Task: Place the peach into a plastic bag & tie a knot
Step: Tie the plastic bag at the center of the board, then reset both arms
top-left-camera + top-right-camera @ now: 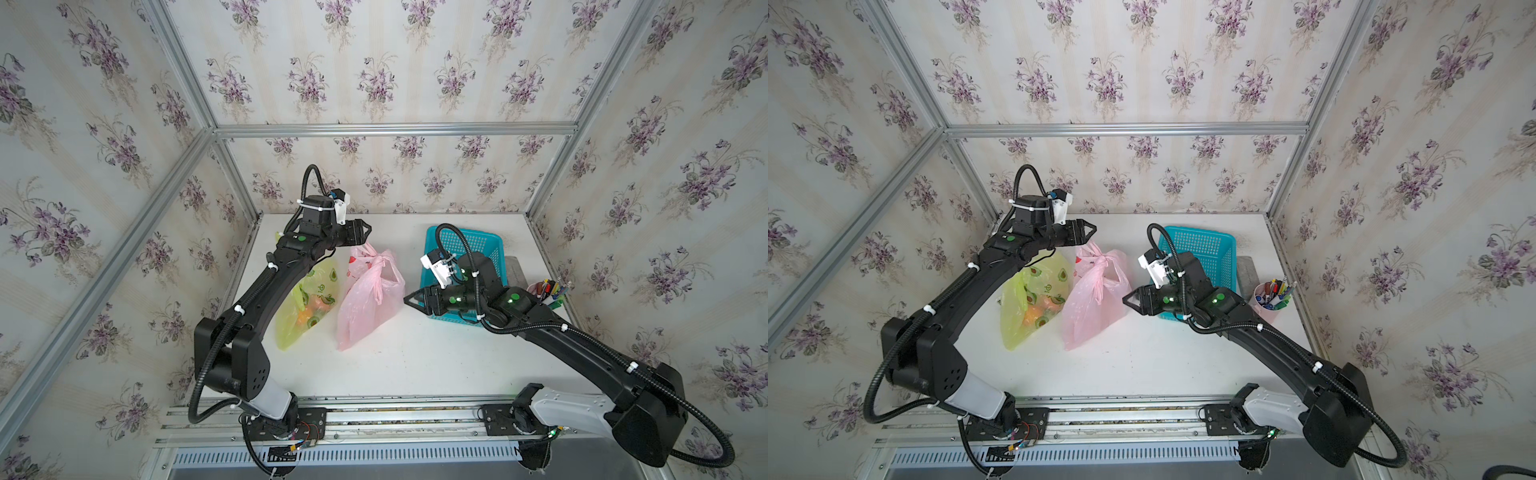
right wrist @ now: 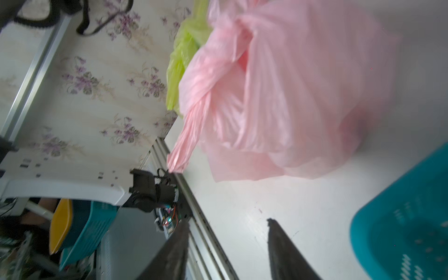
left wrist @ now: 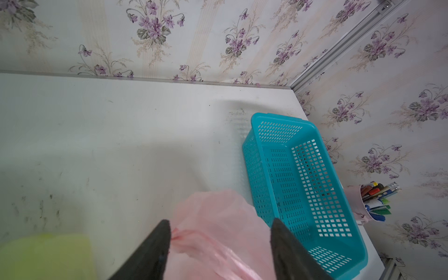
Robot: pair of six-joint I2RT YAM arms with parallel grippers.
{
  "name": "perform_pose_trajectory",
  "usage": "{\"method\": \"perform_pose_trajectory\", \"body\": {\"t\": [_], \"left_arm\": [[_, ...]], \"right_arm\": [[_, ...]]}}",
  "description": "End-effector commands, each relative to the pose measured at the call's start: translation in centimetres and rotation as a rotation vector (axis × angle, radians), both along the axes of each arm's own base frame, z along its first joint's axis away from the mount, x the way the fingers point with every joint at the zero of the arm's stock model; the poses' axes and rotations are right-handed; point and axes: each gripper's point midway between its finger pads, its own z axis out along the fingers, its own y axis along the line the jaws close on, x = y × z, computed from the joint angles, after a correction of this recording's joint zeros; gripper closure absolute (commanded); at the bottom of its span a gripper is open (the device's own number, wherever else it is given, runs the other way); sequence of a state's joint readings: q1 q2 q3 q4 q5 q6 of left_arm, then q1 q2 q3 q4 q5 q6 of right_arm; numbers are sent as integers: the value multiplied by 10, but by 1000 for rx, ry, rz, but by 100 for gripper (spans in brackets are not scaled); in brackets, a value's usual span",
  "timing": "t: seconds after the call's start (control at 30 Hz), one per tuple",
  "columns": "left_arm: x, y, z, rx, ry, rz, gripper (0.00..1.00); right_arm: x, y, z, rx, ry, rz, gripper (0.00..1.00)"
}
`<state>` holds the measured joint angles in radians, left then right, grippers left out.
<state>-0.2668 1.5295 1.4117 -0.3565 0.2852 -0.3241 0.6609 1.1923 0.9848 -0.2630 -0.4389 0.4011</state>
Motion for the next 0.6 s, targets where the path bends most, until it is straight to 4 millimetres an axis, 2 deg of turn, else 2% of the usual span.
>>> {"method": "perform_pose_trajectory", "body": {"t": [0.0,0.07,0.1,0.13,0.17,0.27,0.33,0.43,0.47,0.5,0.57], "left_arm": [[-12,25,21,55,-68,98,0],[-26,51,46,110,-162,201,0],[-30,66,53,138,-186,269,0],[-34,74,62,161,-231,295,0],[-39,75,72,184,-282,279,0],[-48,98,85,283,-347,358,0],[-54,117,97,325,-378,450,0],[-62,120,94,402,-412,418,0],[-60,129,88,426,-425,468,0],[-58,137,79,452,-426,506,0],[-52,152,49,511,-407,547,0]], "right_arm": [[50,-41,16,-116,-173,-270,35],[75,-72,38,-115,-280,-432,31],[83,-86,48,-103,-315,-494,22],[96,-109,58,-88,-349,-580,7],[103,-122,66,-84,-394,-619,1],[118,-143,90,-154,-545,-704,0],[131,-158,100,-222,-566,-795,0],[150,-184,104,-284,-578,-912,0],[155,-191,103,-249,-599,-908,0],[160,-196,96,-217,-625,-890,0],[166,-214,73,-264,-703,-929,0]]}}
